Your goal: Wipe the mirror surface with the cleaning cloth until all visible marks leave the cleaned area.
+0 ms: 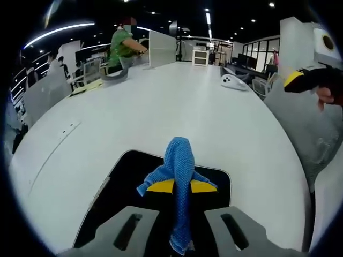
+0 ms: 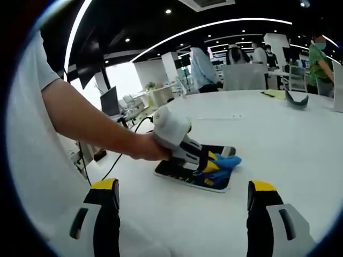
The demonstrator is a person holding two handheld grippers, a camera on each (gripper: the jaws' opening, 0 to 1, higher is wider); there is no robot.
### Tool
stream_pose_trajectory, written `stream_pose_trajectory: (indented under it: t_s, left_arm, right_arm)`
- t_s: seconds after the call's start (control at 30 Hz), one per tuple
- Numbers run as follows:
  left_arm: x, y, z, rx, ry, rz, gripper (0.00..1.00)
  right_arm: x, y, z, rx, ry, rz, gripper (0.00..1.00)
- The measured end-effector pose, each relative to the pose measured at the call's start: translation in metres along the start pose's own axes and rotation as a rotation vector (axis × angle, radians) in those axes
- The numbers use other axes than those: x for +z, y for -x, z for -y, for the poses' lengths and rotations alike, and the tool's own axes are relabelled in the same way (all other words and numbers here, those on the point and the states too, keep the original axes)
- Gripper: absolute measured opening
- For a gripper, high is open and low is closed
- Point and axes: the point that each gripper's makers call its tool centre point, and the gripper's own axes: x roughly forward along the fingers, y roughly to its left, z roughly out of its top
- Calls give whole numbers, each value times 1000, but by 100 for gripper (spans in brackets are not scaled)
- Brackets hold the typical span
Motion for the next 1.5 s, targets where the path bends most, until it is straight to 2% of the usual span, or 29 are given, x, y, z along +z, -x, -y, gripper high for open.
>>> stream_pose_trajectory:
  t_s: [1.5]
  left_arm:
    - [-1, 4, -32, 45, 15, 2, 7]
  right_arm:
    - [1, -3, -2, 5, 17, -6, 99]
